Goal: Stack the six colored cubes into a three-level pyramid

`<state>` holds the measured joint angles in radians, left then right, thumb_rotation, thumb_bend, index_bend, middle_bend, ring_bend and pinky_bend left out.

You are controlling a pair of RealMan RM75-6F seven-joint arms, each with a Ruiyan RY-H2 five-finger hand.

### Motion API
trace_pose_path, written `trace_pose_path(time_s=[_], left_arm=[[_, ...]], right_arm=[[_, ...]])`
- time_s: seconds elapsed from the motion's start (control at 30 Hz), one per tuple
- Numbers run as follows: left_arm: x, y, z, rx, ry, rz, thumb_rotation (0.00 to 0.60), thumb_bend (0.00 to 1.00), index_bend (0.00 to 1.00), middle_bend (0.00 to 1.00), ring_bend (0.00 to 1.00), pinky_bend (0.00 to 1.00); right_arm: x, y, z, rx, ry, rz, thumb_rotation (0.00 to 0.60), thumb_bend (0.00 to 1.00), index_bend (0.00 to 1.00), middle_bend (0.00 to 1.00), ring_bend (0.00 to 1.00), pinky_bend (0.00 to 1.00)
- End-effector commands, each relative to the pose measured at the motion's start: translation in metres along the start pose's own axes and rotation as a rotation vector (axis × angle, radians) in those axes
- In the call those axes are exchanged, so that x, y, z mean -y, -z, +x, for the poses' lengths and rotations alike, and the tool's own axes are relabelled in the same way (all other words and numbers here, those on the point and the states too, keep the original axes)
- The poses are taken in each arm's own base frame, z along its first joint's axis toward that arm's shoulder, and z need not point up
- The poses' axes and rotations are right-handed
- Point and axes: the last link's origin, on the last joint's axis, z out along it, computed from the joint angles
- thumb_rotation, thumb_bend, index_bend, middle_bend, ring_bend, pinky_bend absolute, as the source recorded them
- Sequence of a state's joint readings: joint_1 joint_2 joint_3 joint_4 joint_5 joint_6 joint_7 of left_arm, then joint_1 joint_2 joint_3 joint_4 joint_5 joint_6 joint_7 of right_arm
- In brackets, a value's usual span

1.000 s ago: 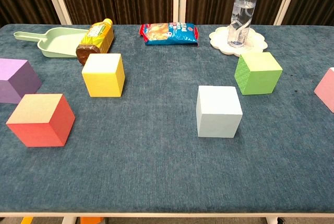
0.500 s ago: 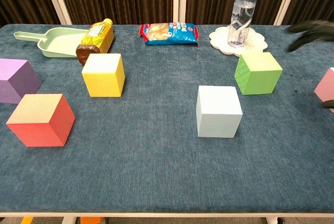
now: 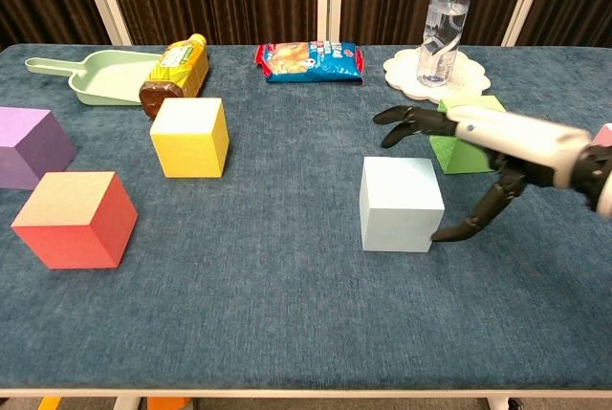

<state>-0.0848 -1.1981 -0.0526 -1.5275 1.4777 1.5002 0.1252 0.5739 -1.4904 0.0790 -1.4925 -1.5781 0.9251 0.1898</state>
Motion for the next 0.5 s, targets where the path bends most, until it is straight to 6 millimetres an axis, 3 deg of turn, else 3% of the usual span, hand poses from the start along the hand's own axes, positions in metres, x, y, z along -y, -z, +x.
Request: trace_pose_path(time_s=[0.03,0.13,0.27,0.5], left_arm=[[0.001,0.001,-0.001,-0.001,0.004,-0.001,0.6,0.0,0.13,0.07,0.02,0.03],[0.001,0.001,-0.002,0.0,0.007,-0.003,0.6,0.0,0.13,0.07,0.02,0.03],[0.003,0.001,-0.003,-0.002,0.007,-0.003,0.6,0.0,0.13,0.07,0.02,0.03],[0.004,-0.001,-0.002,-0.01,0.006,-0.013,0.6,0.0,0.13,0.07,0.02,0.03]], right_arm=[[0.002,-0.01,-0.008,0.005,-0.007,0.006,0.6,0.01,0.0,0.15,0.0,0.0],[0.004,-0.016,-0.014,-0.015,-0.024,0.015,0.6,0.04,0.0,0.21,0.0,0.0],[0.008,-0.025,-0.022,-0.051,-0.055,0.027,0.6,0.11,0.01,0.37,0.03,0.0],[0.016,-0.044,-0.013,-0.103,-0.126,0.044,0.6,0.12,0.02,0.4,0.04,0.0]])
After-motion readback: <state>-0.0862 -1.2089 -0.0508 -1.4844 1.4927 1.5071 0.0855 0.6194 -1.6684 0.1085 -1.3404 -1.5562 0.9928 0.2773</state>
